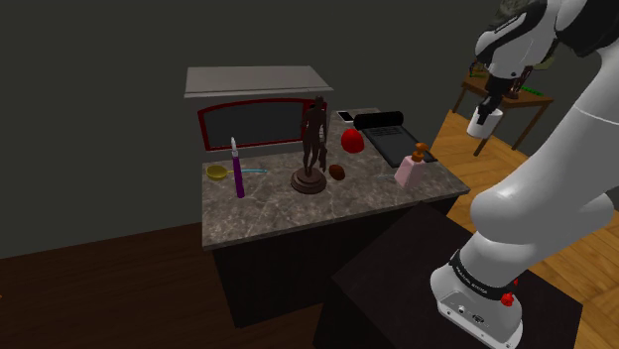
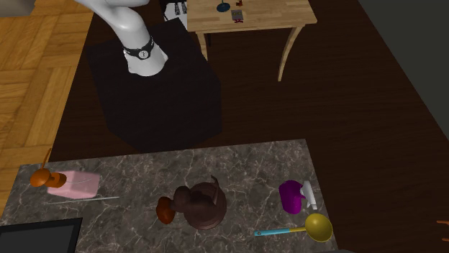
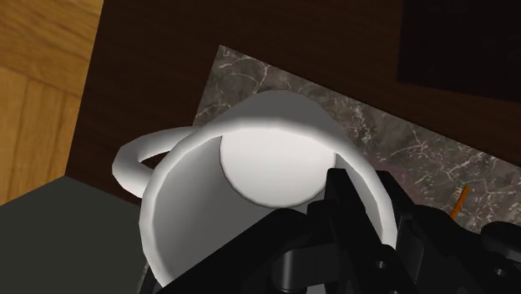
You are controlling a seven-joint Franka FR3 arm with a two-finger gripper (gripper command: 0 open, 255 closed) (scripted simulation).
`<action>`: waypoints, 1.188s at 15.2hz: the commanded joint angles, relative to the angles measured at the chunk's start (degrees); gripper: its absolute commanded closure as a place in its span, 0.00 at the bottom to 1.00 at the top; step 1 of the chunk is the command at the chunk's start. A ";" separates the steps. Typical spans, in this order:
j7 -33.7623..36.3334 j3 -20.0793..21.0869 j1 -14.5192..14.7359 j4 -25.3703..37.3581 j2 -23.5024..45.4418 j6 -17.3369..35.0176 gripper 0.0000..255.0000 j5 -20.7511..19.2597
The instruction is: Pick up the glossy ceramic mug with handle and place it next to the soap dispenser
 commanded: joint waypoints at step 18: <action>-6.44 -0.28 -3.29 -2.82 10.07 11.72 1.00 6.41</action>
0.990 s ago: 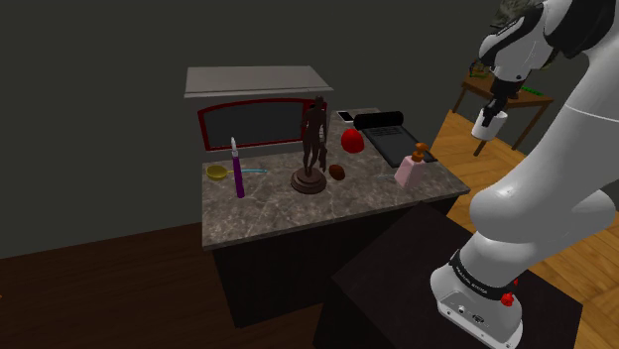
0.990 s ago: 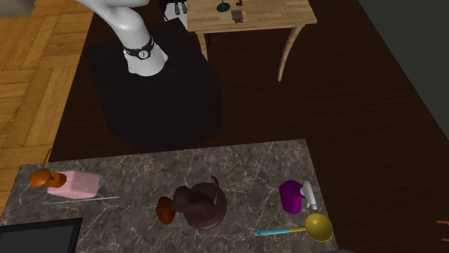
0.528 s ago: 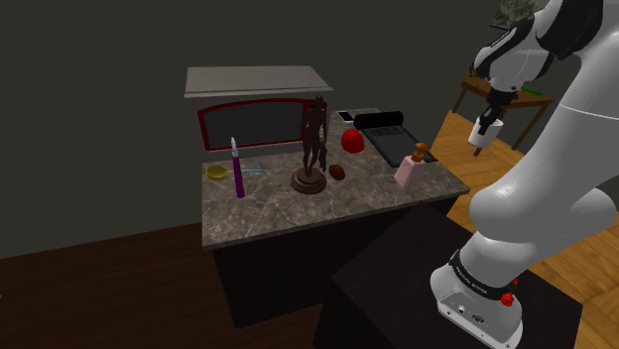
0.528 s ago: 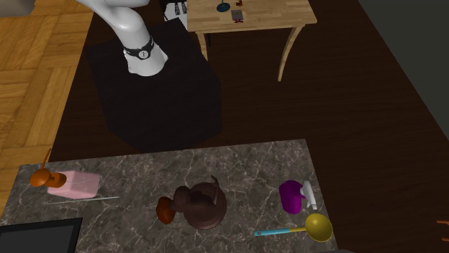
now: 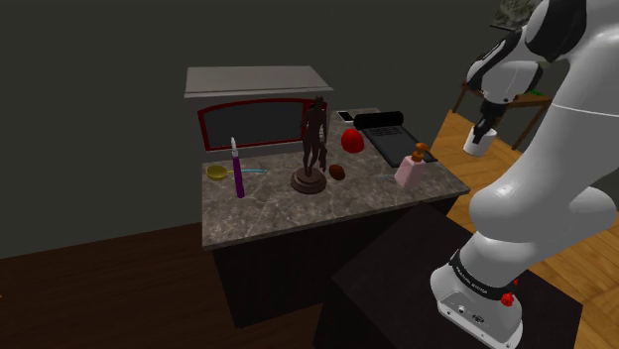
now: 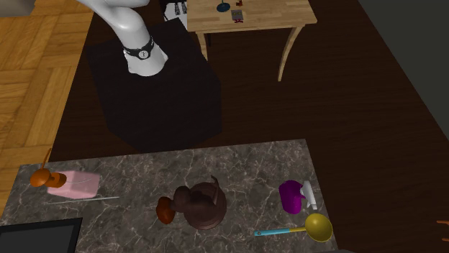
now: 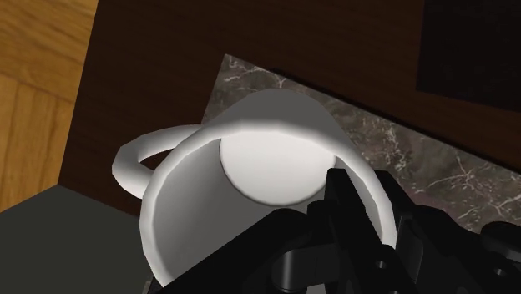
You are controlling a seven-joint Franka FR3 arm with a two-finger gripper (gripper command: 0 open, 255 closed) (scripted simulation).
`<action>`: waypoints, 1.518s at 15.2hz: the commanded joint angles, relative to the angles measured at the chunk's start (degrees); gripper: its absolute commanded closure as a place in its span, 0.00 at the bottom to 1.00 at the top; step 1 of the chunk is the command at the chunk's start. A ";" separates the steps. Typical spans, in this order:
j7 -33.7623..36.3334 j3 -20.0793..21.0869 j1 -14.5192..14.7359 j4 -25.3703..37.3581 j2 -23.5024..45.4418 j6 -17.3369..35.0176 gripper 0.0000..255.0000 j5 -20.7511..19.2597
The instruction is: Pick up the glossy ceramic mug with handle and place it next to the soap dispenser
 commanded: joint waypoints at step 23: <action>-5.13 5.15 -4.23 -2.73 13.66 15.08 1.00 9.17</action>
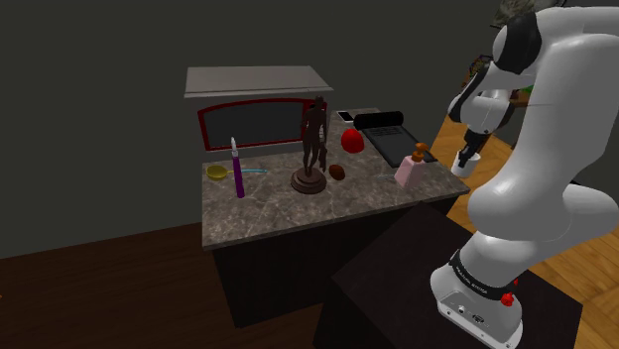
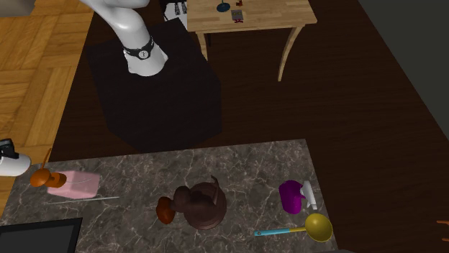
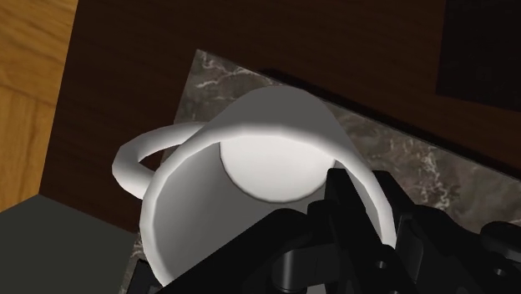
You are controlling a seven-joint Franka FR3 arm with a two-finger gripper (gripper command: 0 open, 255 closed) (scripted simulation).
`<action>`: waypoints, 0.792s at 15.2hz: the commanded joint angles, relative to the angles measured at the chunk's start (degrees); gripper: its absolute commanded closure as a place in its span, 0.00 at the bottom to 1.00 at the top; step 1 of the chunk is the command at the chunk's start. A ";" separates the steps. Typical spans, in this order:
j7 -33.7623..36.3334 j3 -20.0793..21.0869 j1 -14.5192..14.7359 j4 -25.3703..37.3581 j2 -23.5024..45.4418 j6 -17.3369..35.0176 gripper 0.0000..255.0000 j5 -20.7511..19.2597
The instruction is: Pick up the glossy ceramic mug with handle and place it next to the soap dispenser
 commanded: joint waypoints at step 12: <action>-2.67 4.41 -3.44 1.34 8.52 7.01 1.00 4.72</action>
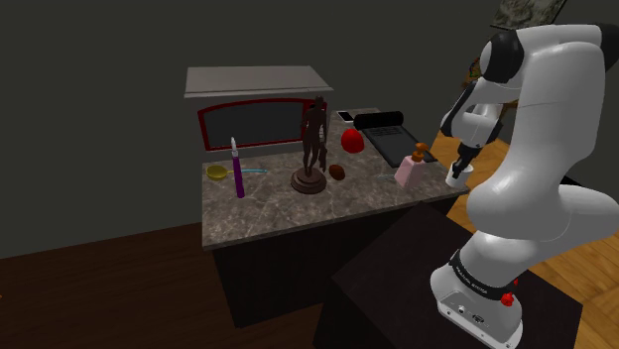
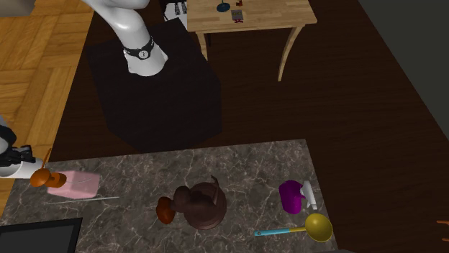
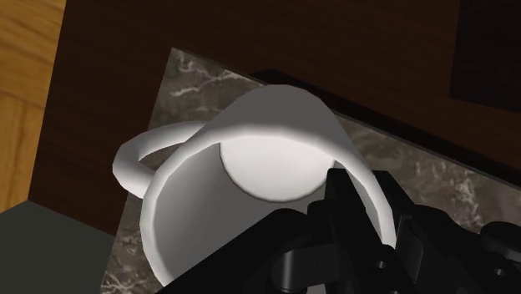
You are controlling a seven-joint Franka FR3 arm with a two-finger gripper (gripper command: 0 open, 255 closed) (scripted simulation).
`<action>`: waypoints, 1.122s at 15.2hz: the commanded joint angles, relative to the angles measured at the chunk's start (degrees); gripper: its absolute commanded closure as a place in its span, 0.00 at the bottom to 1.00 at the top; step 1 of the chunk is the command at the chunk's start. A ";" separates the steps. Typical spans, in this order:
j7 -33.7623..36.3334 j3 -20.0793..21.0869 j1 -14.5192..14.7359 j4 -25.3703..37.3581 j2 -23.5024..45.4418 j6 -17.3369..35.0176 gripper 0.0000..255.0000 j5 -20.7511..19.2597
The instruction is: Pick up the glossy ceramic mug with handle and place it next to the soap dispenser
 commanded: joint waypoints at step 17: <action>0.92 -0.99 1.23 -0.64 -1.93 -1.27 0.00 -0.90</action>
